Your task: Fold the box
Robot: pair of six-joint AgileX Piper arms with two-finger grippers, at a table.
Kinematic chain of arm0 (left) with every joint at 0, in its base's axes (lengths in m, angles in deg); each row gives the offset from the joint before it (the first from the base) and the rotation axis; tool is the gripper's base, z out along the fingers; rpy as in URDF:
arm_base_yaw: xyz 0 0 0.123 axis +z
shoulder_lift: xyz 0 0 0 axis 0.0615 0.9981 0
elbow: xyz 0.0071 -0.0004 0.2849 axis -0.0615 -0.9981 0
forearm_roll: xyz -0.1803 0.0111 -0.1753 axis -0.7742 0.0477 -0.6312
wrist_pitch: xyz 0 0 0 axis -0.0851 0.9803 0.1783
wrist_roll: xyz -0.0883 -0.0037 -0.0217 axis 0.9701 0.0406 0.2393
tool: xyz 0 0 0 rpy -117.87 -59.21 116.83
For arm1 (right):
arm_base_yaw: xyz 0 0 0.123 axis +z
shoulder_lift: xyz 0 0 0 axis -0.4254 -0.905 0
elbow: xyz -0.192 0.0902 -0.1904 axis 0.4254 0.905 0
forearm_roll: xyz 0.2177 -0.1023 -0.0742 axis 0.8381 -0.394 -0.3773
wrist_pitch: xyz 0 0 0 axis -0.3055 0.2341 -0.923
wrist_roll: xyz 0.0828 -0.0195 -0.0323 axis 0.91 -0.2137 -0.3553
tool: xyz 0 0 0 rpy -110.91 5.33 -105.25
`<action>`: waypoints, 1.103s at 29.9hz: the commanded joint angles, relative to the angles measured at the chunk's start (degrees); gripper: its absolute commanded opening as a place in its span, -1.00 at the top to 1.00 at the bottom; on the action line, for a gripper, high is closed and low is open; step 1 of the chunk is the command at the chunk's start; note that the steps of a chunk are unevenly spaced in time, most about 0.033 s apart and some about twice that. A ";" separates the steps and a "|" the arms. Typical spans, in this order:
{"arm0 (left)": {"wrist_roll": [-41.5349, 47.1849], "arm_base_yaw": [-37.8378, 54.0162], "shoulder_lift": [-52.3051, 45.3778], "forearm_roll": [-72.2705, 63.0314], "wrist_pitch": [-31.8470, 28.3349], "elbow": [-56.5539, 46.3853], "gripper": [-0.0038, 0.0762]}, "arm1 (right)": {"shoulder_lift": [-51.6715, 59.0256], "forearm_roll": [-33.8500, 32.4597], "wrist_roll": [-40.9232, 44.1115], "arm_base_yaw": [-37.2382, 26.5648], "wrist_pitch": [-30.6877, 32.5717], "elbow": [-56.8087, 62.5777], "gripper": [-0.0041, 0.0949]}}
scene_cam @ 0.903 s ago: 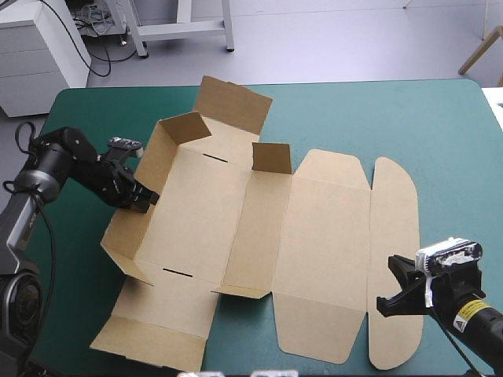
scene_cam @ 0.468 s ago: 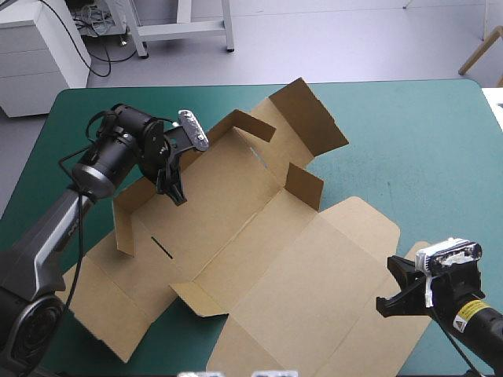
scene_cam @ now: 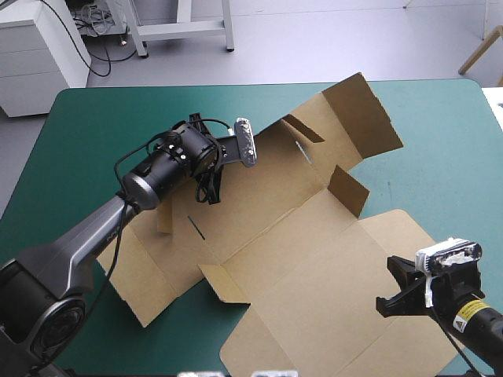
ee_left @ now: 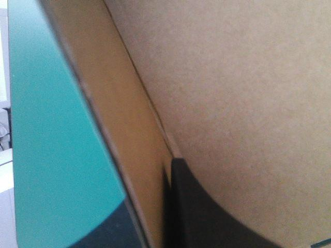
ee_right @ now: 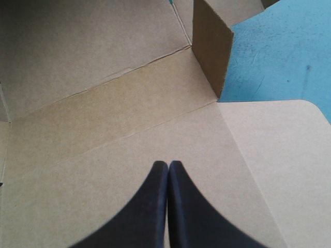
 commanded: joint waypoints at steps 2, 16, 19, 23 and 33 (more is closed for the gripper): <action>-0.79 -0.93 -1.20 9.86 -7.47 1.80 0.93 | -0.22 0.17 -0.55 -0.33 -3.92 -1.62 0.96; 9.50 -3.89 -0.81 14.82 -10.25 1.27 0.93 | -0.22 0.17 -0.55 -0.33 -3.92 -1.62 0.96; 13.55 -7.40 -1.08 24.12 -8.88 -1.60 0.93 | -0.22 0.17 -0.55 -0.33 -3.92 -1.62 0.96; 21.17 -11.86 -2.67 33.66 -10.09 -6.98 0.93 | -0.22 0.17 -0.55 -0.33 -3.92 -1.62 0.96; 37.78 -18.97 -7.88 46.61 -9.46 -14.51 0.93 | -0.22 0.17 -0.55 -0.33 -3.92 -1.62 0.96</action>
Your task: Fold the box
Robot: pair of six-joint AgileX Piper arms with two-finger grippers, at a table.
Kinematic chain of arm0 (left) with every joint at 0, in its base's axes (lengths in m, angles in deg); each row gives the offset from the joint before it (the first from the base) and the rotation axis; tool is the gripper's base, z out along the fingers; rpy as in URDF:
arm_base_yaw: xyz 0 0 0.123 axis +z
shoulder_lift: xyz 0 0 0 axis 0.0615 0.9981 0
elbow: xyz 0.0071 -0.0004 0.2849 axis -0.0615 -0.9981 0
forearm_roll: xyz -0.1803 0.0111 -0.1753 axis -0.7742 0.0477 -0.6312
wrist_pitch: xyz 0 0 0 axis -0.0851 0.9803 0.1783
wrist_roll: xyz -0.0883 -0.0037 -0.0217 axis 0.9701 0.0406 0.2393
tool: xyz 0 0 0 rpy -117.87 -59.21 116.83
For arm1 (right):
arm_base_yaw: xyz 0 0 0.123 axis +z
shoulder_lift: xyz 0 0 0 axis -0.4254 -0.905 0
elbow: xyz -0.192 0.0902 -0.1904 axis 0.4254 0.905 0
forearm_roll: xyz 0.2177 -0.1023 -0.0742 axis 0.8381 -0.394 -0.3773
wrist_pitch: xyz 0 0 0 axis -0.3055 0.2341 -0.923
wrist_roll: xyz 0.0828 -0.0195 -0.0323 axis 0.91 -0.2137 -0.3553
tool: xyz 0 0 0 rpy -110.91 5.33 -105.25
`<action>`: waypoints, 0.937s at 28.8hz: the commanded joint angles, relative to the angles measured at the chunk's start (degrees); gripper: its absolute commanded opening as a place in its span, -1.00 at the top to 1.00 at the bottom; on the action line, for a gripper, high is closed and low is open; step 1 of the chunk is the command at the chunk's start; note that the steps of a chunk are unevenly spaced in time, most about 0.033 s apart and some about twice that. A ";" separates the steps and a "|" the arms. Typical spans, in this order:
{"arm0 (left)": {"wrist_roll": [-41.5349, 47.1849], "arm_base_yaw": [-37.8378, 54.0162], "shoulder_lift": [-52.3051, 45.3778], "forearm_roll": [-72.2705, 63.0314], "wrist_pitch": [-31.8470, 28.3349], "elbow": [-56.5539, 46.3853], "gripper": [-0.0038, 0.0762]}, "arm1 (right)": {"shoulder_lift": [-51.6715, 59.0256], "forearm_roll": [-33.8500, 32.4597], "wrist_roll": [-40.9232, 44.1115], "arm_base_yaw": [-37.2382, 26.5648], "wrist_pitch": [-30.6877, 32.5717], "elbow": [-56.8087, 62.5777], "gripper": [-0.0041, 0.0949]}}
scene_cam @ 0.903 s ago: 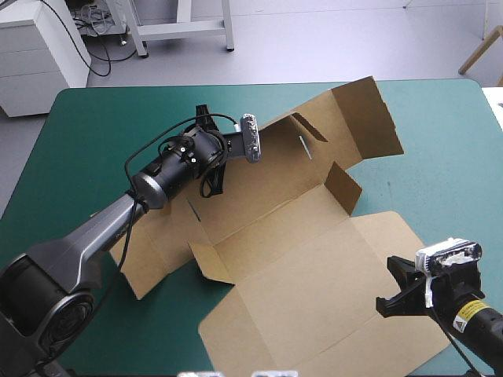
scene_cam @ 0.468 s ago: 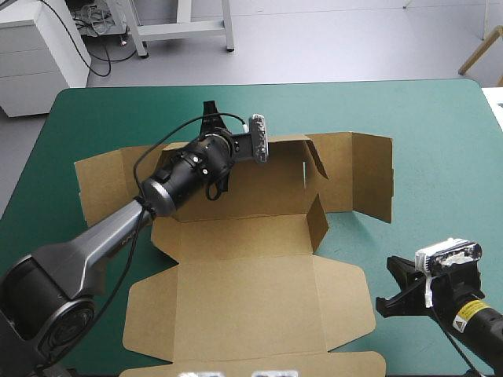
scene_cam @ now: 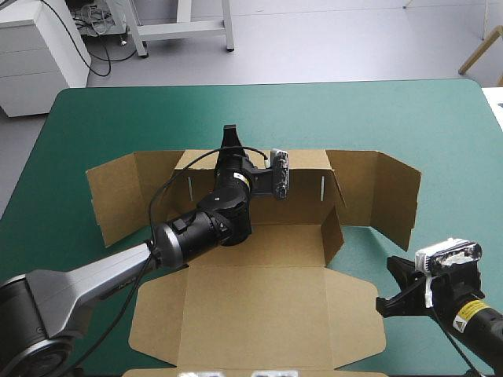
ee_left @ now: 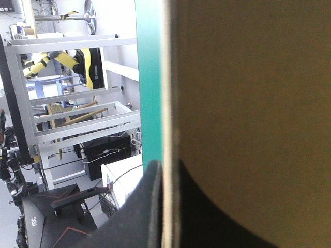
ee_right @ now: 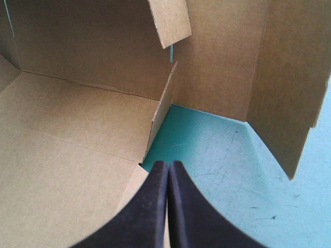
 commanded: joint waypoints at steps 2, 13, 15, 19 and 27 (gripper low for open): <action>5.63 -2.24 -4.80 5.51 0.06 0.72 0.93 | -0.22 0.05 -0.55 -0.33 -3.92 -1.62 0.96; 15.00 -6.59 -5.62 10.86 7.04 0.41 0.93 | -0.22 0.05 -0.55 -0.33 -3.83 -1.62 0.96; 16.70 -7.70 -5.62 12.21 7.88 0.41 0.93 | -0.22 0.05 -0.55 -0.33 -3.70 -1.62 0.96; 17.13 -9.49 -5.50 13.43 8.01 0.02 0.93 | -0.22 0.05 -0.55 -0.33 -3.30 -1.62 0.96; 19.37 -10.34 -5.50 19.86 10.12 -7.09 0.93 | -0.22 0.05 -0.55 -0.33 -3.09 -1.62 0.96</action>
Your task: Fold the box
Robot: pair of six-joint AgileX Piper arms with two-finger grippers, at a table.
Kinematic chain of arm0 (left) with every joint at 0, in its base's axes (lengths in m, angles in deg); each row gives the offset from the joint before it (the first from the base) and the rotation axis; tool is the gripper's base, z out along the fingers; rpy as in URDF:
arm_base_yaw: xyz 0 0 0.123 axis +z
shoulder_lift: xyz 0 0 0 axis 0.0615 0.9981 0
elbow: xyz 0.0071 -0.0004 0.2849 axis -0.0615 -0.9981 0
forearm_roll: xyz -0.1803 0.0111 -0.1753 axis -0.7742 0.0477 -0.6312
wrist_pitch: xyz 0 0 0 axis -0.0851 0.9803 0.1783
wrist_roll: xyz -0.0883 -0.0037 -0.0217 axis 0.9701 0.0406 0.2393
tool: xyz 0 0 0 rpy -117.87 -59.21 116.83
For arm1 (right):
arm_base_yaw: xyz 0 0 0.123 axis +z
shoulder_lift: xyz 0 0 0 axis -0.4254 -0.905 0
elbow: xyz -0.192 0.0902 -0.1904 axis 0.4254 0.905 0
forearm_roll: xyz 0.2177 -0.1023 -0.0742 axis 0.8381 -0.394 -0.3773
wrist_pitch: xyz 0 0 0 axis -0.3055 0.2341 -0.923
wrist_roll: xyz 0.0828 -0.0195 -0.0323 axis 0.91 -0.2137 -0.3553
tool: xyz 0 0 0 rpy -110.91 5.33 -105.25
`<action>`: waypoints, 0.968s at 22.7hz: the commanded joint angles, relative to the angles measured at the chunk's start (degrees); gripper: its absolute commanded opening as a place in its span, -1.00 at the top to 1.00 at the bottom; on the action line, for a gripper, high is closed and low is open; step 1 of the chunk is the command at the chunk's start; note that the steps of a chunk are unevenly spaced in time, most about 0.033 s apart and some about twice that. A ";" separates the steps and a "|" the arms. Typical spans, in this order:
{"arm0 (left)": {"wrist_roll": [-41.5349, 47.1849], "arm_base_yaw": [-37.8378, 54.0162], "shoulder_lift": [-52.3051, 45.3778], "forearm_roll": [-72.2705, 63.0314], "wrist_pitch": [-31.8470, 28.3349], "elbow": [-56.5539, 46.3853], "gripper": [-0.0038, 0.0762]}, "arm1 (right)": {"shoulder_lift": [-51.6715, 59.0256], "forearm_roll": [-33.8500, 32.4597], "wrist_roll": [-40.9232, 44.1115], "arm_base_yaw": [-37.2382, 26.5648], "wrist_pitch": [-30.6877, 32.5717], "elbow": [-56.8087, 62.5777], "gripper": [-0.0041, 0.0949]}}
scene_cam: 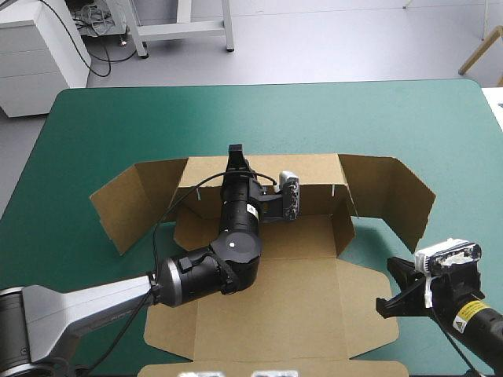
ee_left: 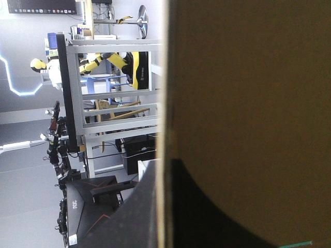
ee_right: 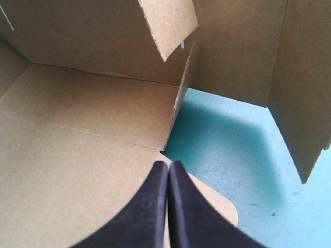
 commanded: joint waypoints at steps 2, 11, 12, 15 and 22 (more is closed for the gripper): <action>3.37 -0.35 -2.61 4.93 2.09 -0.21 0.93 | -0.22 -0.06 -0.55 -0.33 -3.58 -1.62 0.96; 4.85 -3.25 -2.61 8.15 3.00 -0.21 0.93 | -0.22 -1.49 -0.79 -0.33 -3.70 -1.62 -0.05; 4.74 -3.25 -2.61 8.29 2.86 -0.21 0.93 | -0.22 -1.78 -0.92 -0.33 -3.84 -1.62 -0.35; 4.74 -3.25 -2.61 9.17 2.86 -0.21 0.93 | -0.22 -3.15 -1.64 -0.33 -5.23 -1.73 -0.85; 4.90 -3.14 -2.61 10.85 1.21 -0.21 0.93 | -4.64 -10.90 4.74 -0.33 -2.93 -10.12 -0.85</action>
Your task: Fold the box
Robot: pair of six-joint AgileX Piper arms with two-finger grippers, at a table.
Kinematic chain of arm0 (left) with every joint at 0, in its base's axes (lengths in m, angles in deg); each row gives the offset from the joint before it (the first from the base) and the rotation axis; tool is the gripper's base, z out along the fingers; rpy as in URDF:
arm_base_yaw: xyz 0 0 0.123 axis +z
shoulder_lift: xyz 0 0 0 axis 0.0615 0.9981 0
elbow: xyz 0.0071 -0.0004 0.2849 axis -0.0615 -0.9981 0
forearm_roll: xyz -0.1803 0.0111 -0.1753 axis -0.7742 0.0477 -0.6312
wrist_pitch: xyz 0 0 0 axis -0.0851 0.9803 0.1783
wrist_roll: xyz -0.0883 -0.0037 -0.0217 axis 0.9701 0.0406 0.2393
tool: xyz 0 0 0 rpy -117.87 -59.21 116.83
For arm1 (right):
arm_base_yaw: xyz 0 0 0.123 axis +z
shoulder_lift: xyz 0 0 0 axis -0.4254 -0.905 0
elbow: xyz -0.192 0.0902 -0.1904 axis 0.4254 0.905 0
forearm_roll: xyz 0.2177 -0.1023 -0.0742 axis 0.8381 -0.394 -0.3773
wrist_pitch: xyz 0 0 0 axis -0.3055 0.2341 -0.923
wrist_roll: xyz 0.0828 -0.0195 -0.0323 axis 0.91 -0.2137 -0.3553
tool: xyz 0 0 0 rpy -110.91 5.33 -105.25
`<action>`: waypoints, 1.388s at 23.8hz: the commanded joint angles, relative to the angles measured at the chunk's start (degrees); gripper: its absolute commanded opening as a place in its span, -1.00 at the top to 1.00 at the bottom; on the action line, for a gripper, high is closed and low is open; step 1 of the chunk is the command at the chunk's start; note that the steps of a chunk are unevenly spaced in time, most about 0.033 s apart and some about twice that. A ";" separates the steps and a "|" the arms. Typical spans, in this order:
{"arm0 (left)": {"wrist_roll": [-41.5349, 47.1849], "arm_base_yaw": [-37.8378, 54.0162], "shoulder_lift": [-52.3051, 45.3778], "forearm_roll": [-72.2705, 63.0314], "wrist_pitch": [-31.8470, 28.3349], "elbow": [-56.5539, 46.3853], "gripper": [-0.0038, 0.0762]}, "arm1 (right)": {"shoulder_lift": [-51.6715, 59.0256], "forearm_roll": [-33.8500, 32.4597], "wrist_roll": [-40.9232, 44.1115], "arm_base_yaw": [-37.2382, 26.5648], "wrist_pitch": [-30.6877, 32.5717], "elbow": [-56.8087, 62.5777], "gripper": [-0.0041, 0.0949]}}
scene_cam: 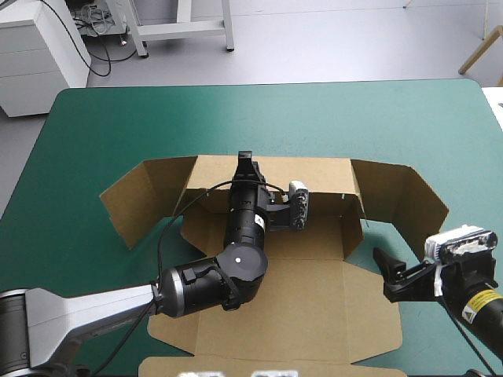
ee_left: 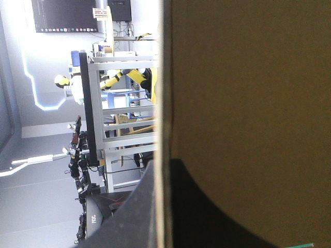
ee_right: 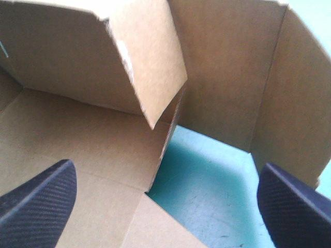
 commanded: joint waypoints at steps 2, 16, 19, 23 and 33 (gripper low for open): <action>0.99 -0.22 -2.61 5.17 1.47 1.59 0.93 | -7.31 -8.03 2.86 -0.33 -0.66 -9.75 -0.85; 0.99 -0.22 -2.24 4.92 1.47 1.59 0.93 | -40.89 -18.99 2.69 -3.86 15.16 -42.97 -0.85; 0.99 -0.22 -2.24 4.92 1.47 1.59 0.93 | -49.34 -10.74 -3.82 -9.34 18.99 -53.01 -0.85; 0.99 -0.22 -2.24 4.92 1.47 1.59 0.93 | -61.75 2.94 -13.24 -18.38 30.25 -66.34 -0.85; 0.99 -0.22 -2.24 4.92 2.46 1.59 0.93 | -58.46 15.50 -20.14 -28.15 30.22 -57.20 -0.85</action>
